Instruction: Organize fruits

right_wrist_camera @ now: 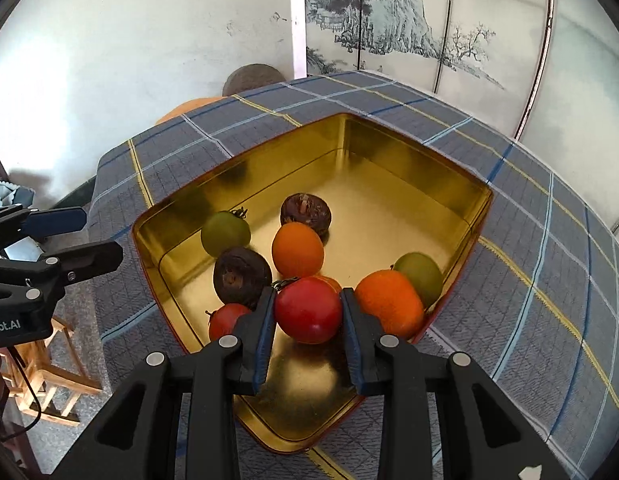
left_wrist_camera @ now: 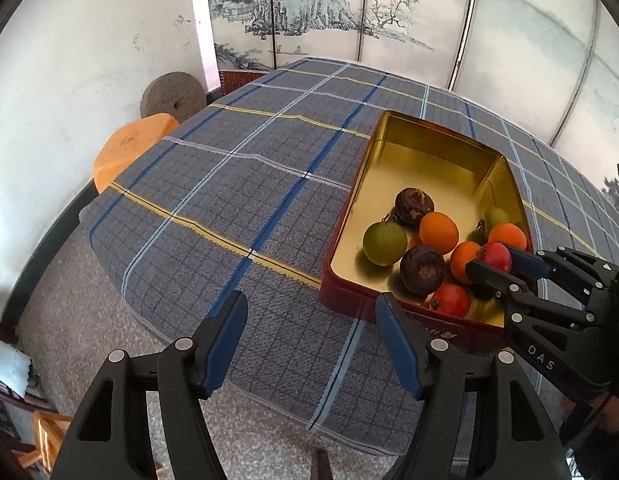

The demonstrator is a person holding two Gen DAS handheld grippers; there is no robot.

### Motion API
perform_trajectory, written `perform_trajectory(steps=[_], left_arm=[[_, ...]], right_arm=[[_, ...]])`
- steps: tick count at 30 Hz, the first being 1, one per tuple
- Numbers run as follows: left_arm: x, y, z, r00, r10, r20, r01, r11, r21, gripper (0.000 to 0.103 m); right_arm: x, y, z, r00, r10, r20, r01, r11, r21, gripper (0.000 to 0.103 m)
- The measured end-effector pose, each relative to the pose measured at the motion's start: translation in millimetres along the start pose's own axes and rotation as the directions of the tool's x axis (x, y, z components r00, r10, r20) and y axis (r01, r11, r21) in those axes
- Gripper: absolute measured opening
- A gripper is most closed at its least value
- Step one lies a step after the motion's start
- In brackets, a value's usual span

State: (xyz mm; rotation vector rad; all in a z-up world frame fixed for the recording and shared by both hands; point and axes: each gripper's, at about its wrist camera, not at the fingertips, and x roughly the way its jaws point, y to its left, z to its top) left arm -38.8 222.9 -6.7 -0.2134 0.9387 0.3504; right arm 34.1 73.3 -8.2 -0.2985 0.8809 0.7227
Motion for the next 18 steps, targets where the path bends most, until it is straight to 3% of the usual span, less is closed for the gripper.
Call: perform_trajectory(steps=[7,10,16,18], left_arm=[[-1,-4,-3,1.0,-0.001,-0.01,0.002,1.0,0.011,0.067],[0,-6,-4,1.0,-0.004,-0.016,0.004,1.0,0.014,0.067],[-3,-8,-4,1.0,-0.002,-0.018,0.002,1.0,0.018,0.067],[-4,-9,-4,1.0,0.002,-0.016,-0.001,1.0,0.019,0.067]], right_arm=[[-1,2,-2,1.0,0.008,0.003,-0.008,1.0,0.022,0.03],[-4,3,-2,1.0,0.009,0.008,-0.009,0.999,0.031,0.036],[-21,4,0,0.999,0.02,0.043,-0.022,0.999,0.047,0.057],[-30,4,0,0.998,-0.002,0.059,-0.001,0.999,0.052,0.077]])
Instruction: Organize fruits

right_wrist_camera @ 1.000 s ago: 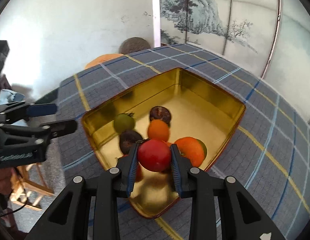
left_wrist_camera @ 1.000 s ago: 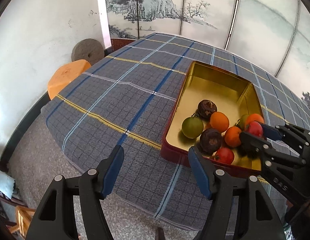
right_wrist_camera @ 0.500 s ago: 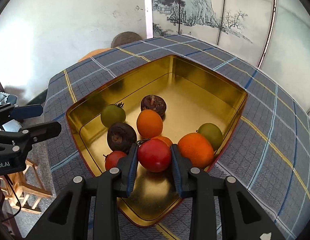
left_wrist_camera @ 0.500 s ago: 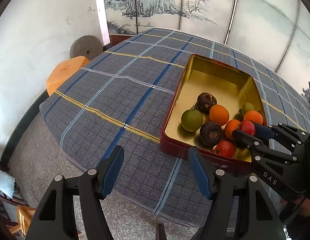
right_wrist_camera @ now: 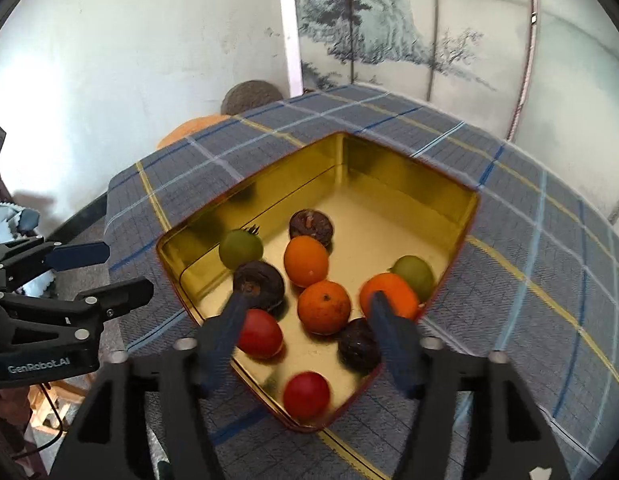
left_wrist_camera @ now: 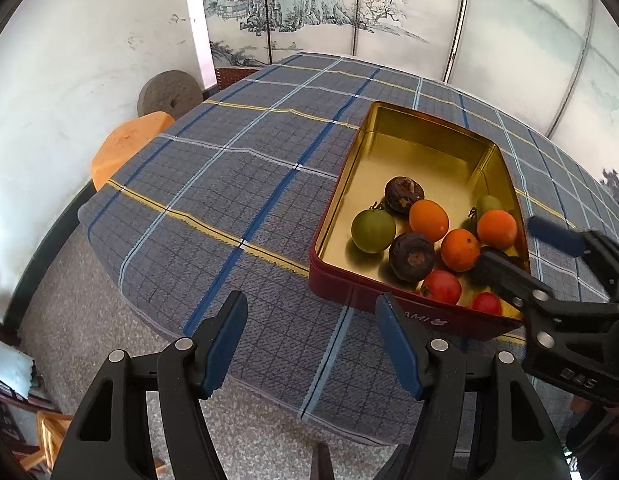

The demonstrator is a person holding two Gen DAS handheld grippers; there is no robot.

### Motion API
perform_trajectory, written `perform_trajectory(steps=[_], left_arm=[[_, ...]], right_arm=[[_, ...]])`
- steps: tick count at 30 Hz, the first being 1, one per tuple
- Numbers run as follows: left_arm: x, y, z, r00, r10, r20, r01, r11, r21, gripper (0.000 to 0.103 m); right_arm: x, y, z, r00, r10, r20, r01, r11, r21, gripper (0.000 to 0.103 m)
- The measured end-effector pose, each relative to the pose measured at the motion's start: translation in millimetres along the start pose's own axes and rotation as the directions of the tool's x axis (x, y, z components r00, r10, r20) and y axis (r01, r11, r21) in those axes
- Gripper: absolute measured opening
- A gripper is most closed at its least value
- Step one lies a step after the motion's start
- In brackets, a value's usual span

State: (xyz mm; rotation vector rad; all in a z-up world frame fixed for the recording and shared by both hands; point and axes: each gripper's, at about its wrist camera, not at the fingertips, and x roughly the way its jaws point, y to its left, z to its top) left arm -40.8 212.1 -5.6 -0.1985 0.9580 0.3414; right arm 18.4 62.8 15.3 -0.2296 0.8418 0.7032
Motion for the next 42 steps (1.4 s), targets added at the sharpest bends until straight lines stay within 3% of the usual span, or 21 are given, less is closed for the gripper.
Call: perform_trajectory(steps=[6,14,42], left_arm=[[-3,-5,-1,1.0,0.001,0.005,-0.001,1.0,0.013,0.067],[-4,-18,-1,1.0,-0.003,0.002,0.003,0.999,0.034,0.067],[0,-34,1,1.0,0.012,-0.015,-0.011,0.998,0.059,0.067]], right_arm=[[-22,-11,-6,0.997,-0.07,0.026,0.069,0.997,0.042,0.1],[-23,-24,-23,0.994,-0.1,-0.049,0.104,0.991,0.08,0.102],[-14,-15,-33,0.988,-0.115,-0.106,0.122,0.99,0.069,0.102]])
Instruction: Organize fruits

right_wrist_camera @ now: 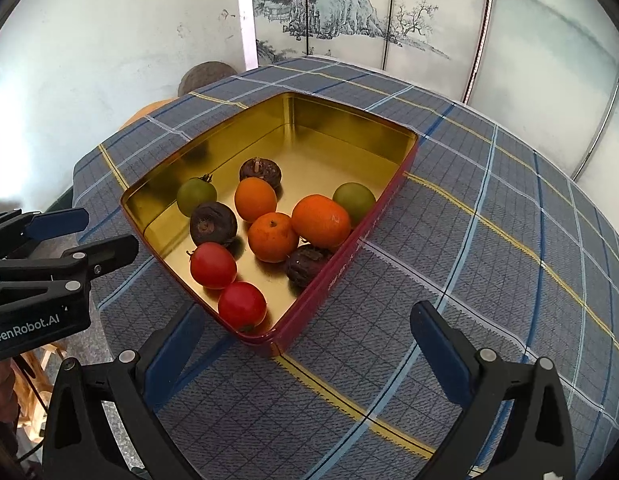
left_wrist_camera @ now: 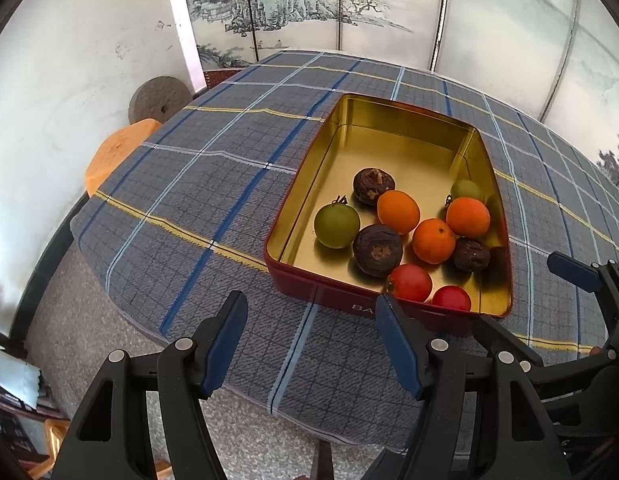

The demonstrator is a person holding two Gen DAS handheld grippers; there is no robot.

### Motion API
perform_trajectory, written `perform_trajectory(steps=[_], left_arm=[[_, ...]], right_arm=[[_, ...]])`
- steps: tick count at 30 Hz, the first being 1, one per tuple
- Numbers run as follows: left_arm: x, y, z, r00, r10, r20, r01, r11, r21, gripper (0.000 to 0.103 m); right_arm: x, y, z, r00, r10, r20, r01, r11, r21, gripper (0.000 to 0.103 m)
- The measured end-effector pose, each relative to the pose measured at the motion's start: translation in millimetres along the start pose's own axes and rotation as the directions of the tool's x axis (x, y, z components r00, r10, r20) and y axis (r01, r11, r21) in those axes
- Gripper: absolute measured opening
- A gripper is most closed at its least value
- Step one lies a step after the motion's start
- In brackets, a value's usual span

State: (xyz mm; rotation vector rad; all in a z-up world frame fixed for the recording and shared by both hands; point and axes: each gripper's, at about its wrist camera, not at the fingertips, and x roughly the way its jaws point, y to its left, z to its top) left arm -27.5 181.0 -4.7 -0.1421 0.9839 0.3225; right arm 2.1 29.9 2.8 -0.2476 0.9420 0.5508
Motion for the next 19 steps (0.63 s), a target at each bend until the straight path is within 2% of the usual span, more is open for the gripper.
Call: perform_trajectory(steps=[19], left_arm=[[-1.5,-9.8,1.6,1.0,-0.007,0.004,0.007,1.0,0.024,0.067]], right_arm=[[2.1,-2.4,-3.1,1.0,0.001,-0.005,-0.001,1.0,0.002,0.102]])
